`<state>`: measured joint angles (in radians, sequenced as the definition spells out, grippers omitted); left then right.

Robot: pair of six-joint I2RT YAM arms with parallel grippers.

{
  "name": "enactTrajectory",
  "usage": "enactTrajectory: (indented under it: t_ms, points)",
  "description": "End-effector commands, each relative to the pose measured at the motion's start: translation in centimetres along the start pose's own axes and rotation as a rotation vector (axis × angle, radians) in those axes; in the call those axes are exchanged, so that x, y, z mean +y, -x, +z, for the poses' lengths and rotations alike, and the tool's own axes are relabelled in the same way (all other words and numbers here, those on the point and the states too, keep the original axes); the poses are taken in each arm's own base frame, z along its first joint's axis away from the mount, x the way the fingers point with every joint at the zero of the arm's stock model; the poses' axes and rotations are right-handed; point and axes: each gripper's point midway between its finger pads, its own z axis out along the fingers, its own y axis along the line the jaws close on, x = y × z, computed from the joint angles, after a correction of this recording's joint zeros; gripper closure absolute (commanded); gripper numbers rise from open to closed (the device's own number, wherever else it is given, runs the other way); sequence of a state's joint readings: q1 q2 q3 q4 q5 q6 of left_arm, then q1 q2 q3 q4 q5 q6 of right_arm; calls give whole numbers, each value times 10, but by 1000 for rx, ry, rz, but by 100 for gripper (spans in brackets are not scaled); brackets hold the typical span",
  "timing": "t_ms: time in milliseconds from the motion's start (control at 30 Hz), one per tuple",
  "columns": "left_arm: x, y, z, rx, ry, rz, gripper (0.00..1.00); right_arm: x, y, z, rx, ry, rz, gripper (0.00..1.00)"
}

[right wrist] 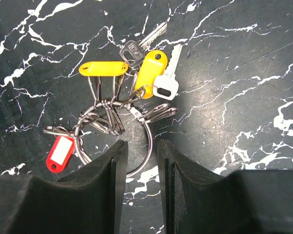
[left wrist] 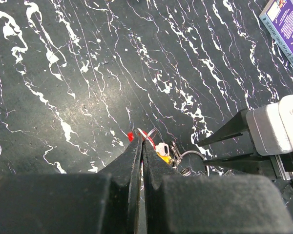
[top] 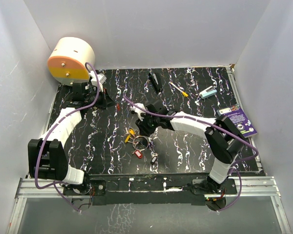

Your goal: Put the keys on the keyring

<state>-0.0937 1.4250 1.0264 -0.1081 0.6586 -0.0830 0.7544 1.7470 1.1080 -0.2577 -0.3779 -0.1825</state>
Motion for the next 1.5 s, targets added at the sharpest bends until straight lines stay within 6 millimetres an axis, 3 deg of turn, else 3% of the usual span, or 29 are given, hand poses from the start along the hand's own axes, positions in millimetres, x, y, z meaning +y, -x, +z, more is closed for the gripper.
enactTrajectory:
  t_ms: [0, 300, 333, 367, 400, 800, 967, 1200, 1467]
  points:
    - [-11, 12, -11, -46, -25, 38, 100, 4, 45, -6, -116, 9, -77, 64]
    - [-12, 13, -11, -49, -26, 44, 100, 16, 61, 34, -96, 55, -111, 64]
    - [-12, 14, -11, -51, -28, 44, 100, 36, 38, 30, 9, 92, 223, 63]
    - [-12, 14, -11, -51, -30, 43, 100, -41, 12, 18, 26, -460, 526, 64]
    - [-12, 14, -11, -52, -31, 44, 100, -51, 9, 14, 15, -536, 563, 64]
    - [-13, 14, -11, -55, -37, 42, 100, -59, 4, 13, 26, -601, 621, 63]
    - [-14, 15, -11, -55, -39, 40, 100, -56, 12, 13, 10, -586, 635, 63]
    - [-14, 15, -11, -57, -39, 41, 100, -40, 24, 20, 6, -535, 640, 58]
    - [-19, 22, -18, -80, -37, 61, 100, -30, 19, 35, 33, -520, 643, 58]
